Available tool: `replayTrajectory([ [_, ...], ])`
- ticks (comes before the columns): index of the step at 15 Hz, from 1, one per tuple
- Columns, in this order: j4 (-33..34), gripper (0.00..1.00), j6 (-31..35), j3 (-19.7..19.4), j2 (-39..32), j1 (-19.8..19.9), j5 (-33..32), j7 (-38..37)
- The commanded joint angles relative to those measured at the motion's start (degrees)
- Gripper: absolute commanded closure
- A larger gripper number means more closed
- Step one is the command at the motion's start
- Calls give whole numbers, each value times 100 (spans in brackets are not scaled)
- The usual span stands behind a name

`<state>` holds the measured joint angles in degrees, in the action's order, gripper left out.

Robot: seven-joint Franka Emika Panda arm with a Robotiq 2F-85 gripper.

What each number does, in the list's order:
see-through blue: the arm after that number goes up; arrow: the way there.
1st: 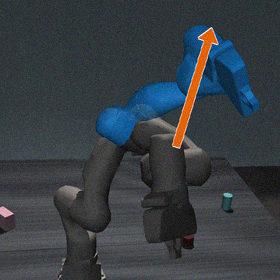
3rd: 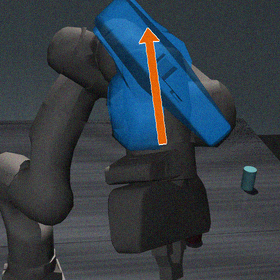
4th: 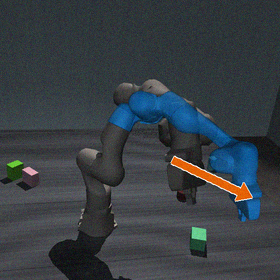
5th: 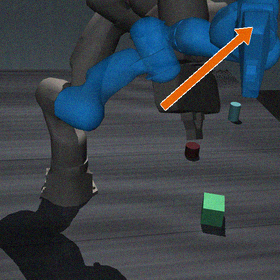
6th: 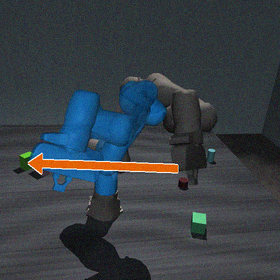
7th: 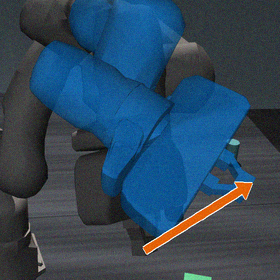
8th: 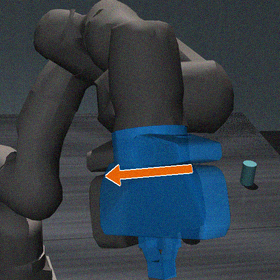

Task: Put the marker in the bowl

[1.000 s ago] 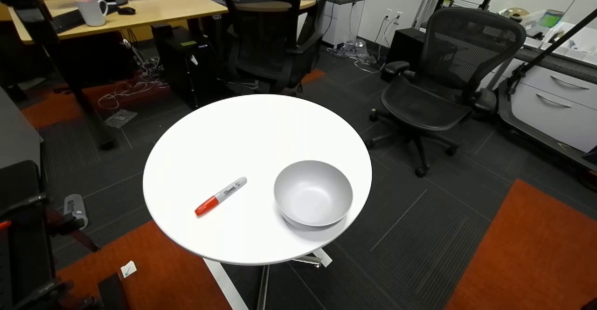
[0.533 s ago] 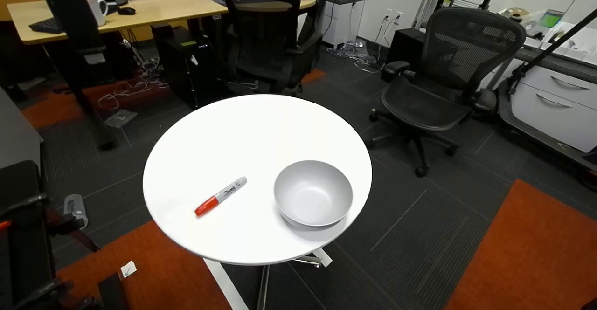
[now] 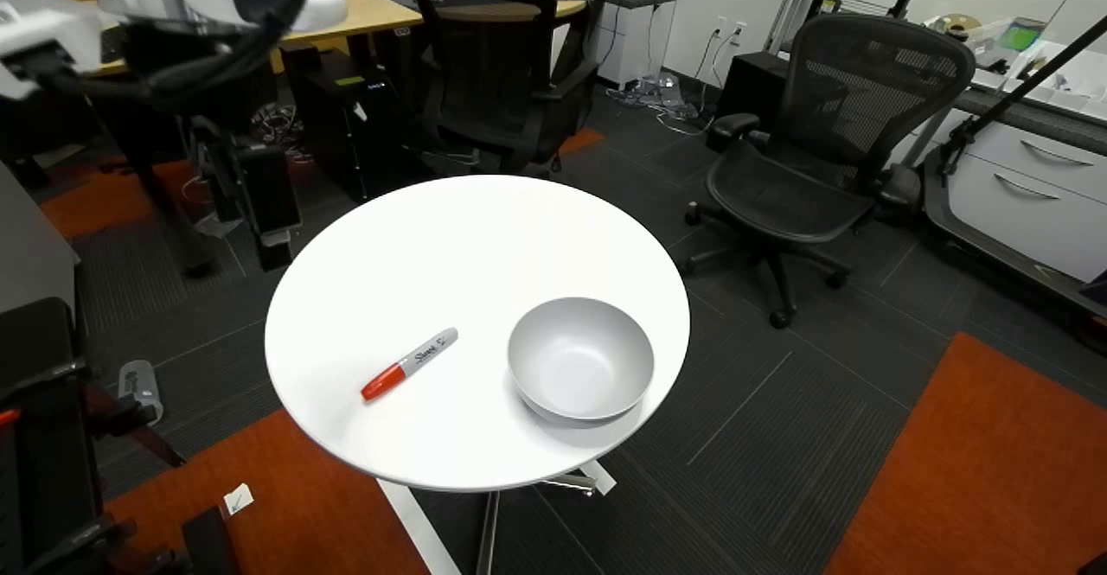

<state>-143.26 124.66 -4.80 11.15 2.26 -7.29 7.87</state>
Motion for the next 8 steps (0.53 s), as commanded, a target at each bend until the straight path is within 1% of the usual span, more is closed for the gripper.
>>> replayTrajectory([
  [1, 93, 0, 437, -14, -608, 53, -117, 408],
  [3, 10, 0, 866, -14, -838, 61, -57, 580],
  [5, -60, 0, 1483, -30, -1048, 89, 90, 712],
  [8, -91, 0, 2235, -3, -1386, 129, 289, 729],
])
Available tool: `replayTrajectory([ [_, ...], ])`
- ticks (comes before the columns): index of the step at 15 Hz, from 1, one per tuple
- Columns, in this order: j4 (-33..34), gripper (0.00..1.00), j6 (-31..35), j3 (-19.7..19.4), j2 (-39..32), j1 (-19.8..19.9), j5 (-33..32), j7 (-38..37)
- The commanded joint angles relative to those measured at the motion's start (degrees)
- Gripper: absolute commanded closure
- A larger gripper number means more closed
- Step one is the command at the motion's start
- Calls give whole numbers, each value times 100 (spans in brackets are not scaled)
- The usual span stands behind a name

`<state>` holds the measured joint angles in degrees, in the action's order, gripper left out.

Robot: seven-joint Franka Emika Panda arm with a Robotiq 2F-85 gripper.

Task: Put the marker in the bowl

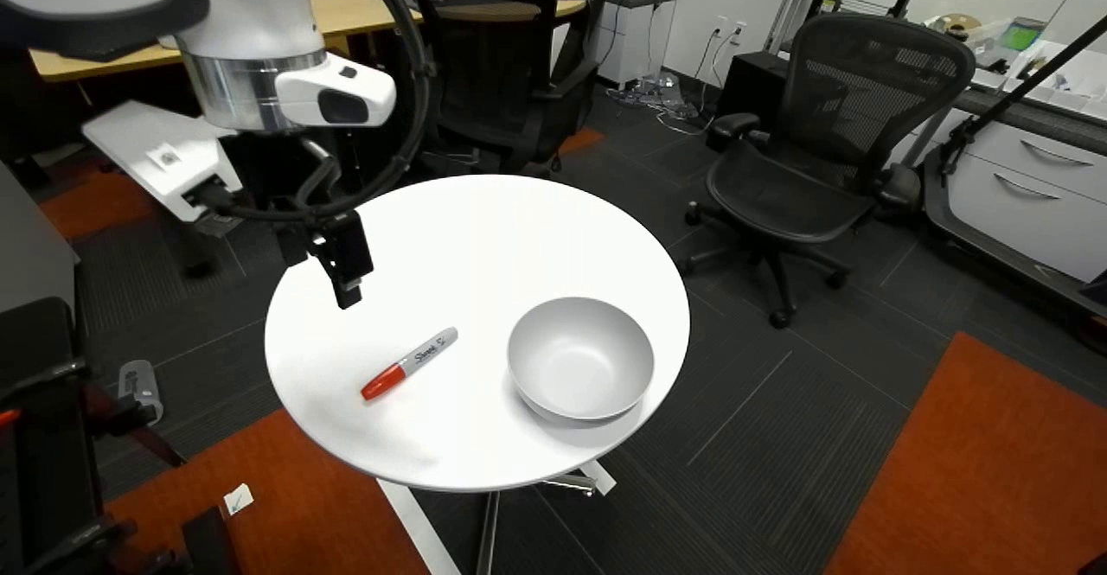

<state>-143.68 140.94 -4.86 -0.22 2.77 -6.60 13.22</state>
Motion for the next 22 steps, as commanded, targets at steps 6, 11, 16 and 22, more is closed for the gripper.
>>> replayTrajectory([
  [6, 72, 0, 1464, 108, -898, 253, 885, 445],
  [11, 316, 0, 1518, 158, -1318, 405, 1021, 466],
  [16, 717, 0, 1410, 165, -1721, 510, 927, 359],
  [22, 826, 0, 1460, 178, -1938, 526, 809, 271],
])
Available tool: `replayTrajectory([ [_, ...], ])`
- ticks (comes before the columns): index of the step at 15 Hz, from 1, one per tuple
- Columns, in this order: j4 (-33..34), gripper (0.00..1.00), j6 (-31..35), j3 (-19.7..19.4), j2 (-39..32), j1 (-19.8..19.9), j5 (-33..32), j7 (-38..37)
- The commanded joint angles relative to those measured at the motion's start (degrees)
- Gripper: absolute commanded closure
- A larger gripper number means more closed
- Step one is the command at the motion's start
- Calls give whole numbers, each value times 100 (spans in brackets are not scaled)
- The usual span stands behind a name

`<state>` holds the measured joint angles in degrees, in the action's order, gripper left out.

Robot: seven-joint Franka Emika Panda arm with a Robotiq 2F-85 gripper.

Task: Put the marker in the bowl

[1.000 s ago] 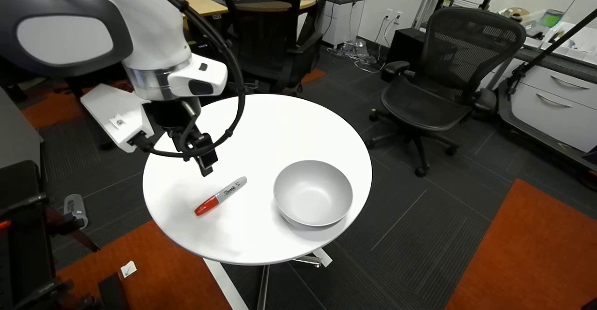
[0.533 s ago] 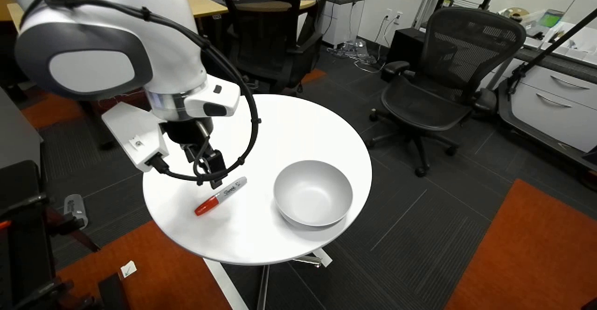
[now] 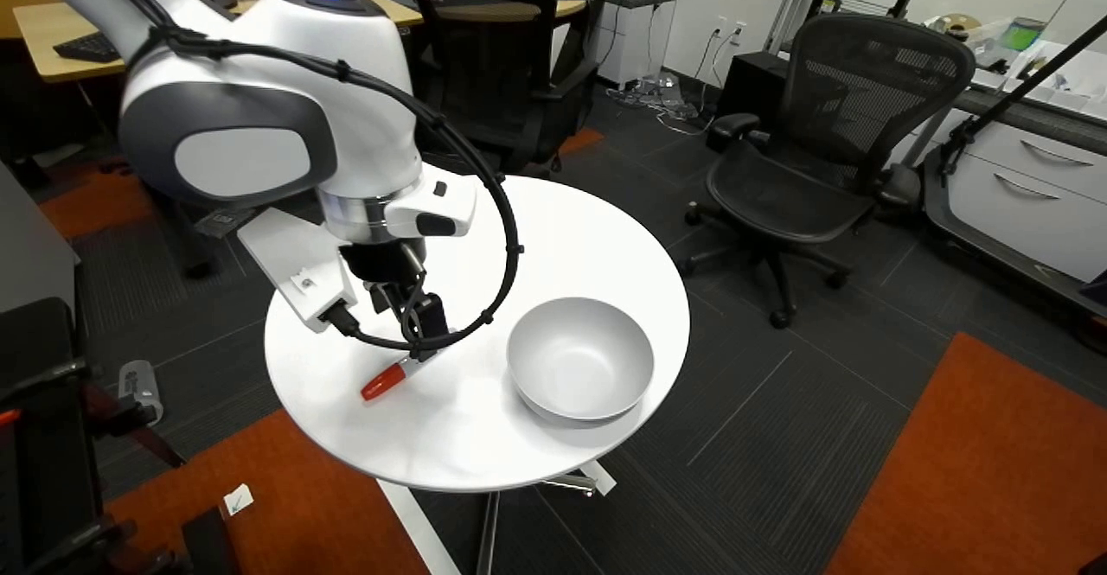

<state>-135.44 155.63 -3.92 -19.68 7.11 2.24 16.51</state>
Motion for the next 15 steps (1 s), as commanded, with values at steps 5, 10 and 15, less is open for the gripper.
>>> replayTrajectory([
  [5, 3, 0, -8, 88, -9, 92, -76, -58],
  [10, 317, 0, -50, 119, -306, 152, -154, 89],
  [15, 593, 0, -68, 182, -625, 296, -124, 164],
])
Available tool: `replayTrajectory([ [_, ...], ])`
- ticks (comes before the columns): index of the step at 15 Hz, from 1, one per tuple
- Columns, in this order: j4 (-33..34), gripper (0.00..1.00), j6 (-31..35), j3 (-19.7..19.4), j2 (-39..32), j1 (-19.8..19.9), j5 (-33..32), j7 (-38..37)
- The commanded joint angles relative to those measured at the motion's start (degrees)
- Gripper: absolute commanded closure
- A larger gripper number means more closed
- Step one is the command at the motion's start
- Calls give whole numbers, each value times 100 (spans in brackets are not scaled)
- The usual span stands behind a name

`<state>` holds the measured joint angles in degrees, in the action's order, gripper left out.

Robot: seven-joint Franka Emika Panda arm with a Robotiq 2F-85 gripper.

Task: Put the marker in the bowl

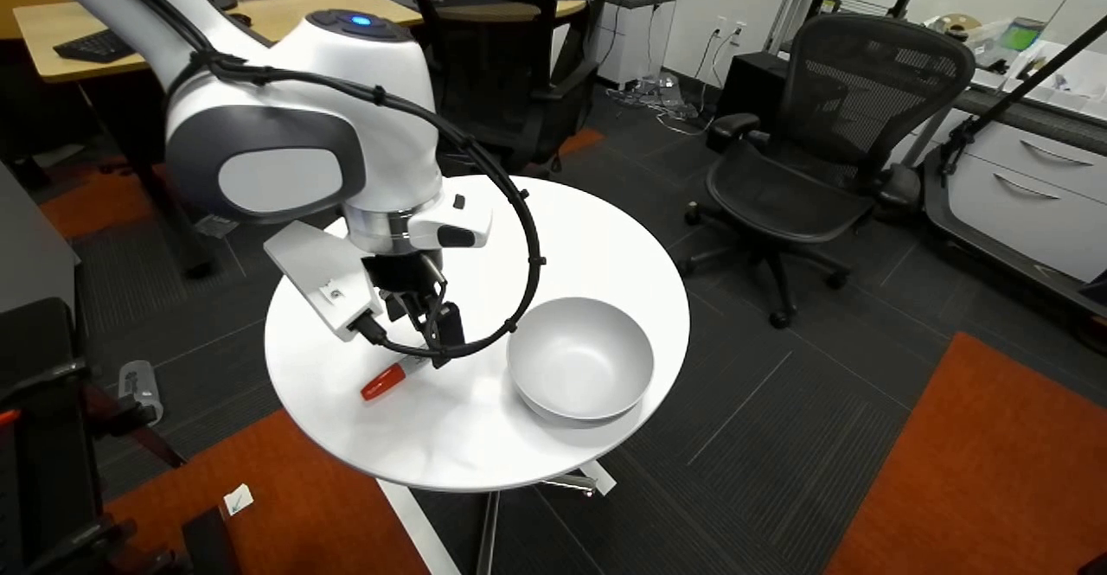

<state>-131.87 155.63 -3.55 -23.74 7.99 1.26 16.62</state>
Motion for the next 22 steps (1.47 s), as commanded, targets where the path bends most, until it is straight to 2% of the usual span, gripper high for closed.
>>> replayTrajectory([
  [1, 276, 0, -59, 149, -283, 228, -36, 149],
  [8, 517, 0, -105, 191, -687, 267, -132, 92],
  [9, 537, 25, -99, 194, -725, 264, -155, 99],
  [10, 558, 26, -89, 190, -763, 258, -179, 86],
  [19, 678, 96, -120, 184, -795, 234, -270, 19],
  [20, 666, 100, -123, 185, -779, 220, -287, 9],
  [22, 584, 96, -107, 182, -672, 149, -334, -62],
])
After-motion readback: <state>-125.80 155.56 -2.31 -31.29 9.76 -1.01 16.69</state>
